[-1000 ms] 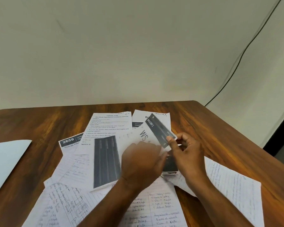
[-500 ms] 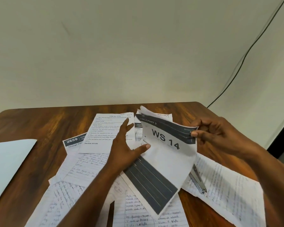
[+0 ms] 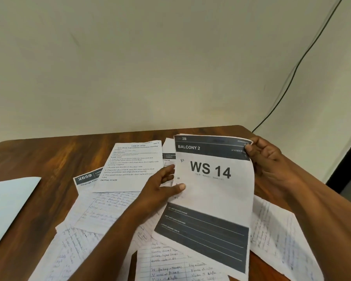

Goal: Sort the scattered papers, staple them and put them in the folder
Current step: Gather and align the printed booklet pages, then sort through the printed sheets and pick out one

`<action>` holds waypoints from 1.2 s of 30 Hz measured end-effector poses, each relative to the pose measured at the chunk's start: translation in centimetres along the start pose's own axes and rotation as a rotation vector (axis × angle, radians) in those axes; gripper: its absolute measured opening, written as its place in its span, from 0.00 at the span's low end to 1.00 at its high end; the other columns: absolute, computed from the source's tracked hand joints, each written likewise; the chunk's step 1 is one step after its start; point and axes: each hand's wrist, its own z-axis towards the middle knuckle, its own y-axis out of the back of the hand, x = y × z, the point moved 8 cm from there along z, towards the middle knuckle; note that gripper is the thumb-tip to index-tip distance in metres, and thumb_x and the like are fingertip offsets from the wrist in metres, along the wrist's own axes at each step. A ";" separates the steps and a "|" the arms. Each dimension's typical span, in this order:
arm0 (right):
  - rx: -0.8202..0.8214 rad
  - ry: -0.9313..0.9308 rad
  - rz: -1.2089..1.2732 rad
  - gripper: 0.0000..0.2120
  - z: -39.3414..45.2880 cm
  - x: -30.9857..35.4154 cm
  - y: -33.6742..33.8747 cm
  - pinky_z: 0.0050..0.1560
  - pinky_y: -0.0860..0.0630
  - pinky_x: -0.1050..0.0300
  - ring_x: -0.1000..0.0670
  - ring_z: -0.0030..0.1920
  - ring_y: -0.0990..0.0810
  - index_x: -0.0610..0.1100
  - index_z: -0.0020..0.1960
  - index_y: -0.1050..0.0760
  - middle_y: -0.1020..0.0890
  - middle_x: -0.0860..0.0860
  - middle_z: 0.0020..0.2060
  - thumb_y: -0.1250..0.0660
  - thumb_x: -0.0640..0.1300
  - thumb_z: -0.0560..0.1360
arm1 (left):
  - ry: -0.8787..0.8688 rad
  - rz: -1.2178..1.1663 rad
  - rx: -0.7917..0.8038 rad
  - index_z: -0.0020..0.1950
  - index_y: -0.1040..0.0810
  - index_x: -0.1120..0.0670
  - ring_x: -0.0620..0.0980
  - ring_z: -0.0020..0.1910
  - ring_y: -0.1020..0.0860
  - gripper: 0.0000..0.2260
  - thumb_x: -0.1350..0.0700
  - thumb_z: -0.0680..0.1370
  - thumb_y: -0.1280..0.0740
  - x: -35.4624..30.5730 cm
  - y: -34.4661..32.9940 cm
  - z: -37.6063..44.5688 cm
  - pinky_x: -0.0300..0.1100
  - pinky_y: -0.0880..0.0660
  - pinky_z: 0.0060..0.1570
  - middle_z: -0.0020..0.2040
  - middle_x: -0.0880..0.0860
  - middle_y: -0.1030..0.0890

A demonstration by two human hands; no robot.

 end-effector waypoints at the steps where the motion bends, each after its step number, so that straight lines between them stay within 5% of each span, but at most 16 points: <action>1: 0.012 -0.002 0.026 0.09 -0.1 0.2 -0.1 0.41 0.14 0.52 0.43 0.45 0.14 0.39 0.61 0.26 0.16 0.37 0.54 0.40 0.42 0.85 | 0.014 -0.039 0.023 0.77 0.27 0.44 0.44 0.68 0.20 0.33 0.48 0.74 0.20 -0.1 -0.5 0.1 0.47 0.22 0.68 0.68 0.42 0.18; 7: -0.209 0.015 0.190 0.07 0.4 1.9 1.3 0.40 0.15 0.49 0.43 0.40 0.14 0.44 0.52 0.17 0.12 0.42 0.46 0.33 0.45 0.82 | 0.081 -0.282 0.023 0.70 0.23 0.54 0.56 0.60 0.14 0.24 0.62 0.74 0.22 -0.6 -2.8 0.3 0.56 0.18 0.62 0.61 0.55 0.13; 10: -0.211 -0.176 0.119 0.16 0.1 -0.1 2.8 0.52 0.17 0.36 0.37 0.49 0.12 0.44 0.57 0.16 0.12 0.40 0.50 0.35 0.55 0.83 | 0.099 -0.382 -0.073 0.64 0.19 0.56 0.56 0.54 0.12 0.16 0.66 0.78 0.26 -1.0 -2.9 0.8 0.51 0.15 0.51 0.57 0.55 0.12; 12: -0.155 -0.306 -0.043 0.20 -0.8 -2.0 4.2 0.53 0.18 0.39 0.40 0.47 0.12 0.45 0.54 0.16 0.12 0.43 0.47 0.35 0.60 0.81 | 0.105 -0.371 -0.184 0.62 0.19 0.55 0.56 0.51 0.12 0.14 0.64 0.78 0.25 -1.0 -2.9 1.3 0.52 0.14 0.50 0.56 0.53 0.11; 15: -0.048 -0.439 -0.350 0.18 -2.4 -4.5 6.5 0.51 0.18 0.44 0.42 0.44 0.13 0.41 0.56 0.18 0.12 0.42 0.46 0.29 0.55 0.78 | 0.118 -0.354 -0.341 0.59 0.20 0.51 0.56 0.53 0.13 0.12 0.62 0.79 0.25 -0.8 -4.1 2.7 0.59 0.16 0.56 0.58 0.52 0.13; 18: -0.050 -0.560 -0.452 0.13 -3.5 -6.8 9.5 0.43 0.14 0.47 0.40 0.47 0.12 0.40 0.60 0.21 0.12 0.41 0.49 0.27 0.43 0.78 | 0.093 -0.346 -0.418 0.60 0.22 0.49 0.52 0.53 0.15 0.11 0.60 0.81 0.28 -1.5 -6.5 4.3 0.49 0.16 0.48 0.57 0.49 0.15; 20: -0.198 -0.529 -0.439 0.09 -3.0 -7.3 12.2 0.35 0.16 0.51 0.40 0.43 0.12 0.40 0.59 0.21 0.12 0.40 0.46 0.29 0.38 0.79 | 0.077 -0.351 -0.404 0.62 0.23 0.48 0.49 0.52 0.16 0.11 0.60 0.82 0.29 -2.1 -8.6 5.7 0.43 0.18 0.44 0.56 0.47 0.17; 24: -0.532 -0.468 -0.449 0.05 -1.5 -7.4 18.2 0.40 0.16 0.49 0.38 0.48 0.13 0.42 0.57 0.20 0.14 0.40 0.48 0.32 0.38 0.81 | 0.096 -0.221 -0.229 0.70 0.21 0.52 0.54 0.62 0.17 0.18 0.60 0.81 0.27 -2.4 -14.2 8.8 0.54 0.18 0.61 0.66 0.49 0.16; 30: -0.691 -0.439 -0.734 0.09 1.1 -7.8 23.5 0.36 0.17 0.50 0.41 0.42 0.16 0.46 0.61 0.23 0.18 0.45 0.46 0.32 0.40 0.81 | 0.189 -0.185 0.045 0.62 0.22 0.52 0.63 0.65 0.19 0.22 0.70 0.74 0.24 -1.6 -20.2 12.1 0.62 0.17 0.57 0.64 0.50 0.17; 33: -0.740 -0.448 -0.880 0.08 1.5 -8.2 24.7 0.29 0.23 0.57 0.43 0.34 0.18 0.45 0.60 0.23 0.17 0.44 0.44 0.31 0.42 0.81 | 0.094 -0.059 -0.023 0.61 0.27 0.43 0.59 0.65 0.18 0.27 0.68 0.73 0.21 -2.0 -20.0 13.2 0.60 0.17 0.58 0.67 0.49 0.18; 36: -0.773 -0.438 -0.986 0.09 1.6 -8.3 25.0 0.36 0.17 0.53 0.42 0.36 0.17 0.46 0.59 0.22 0.16 0.43 0.45 0.29 0.46 0.80 | -0.001 0.067 -0.151 0.74 0.29 0.47 0.56 0.63 0.16 0.34 0.63 0.73 0.20 -2.4 -19.0 13.6 0.56 0.15 0.56 0.69 0.50 0.18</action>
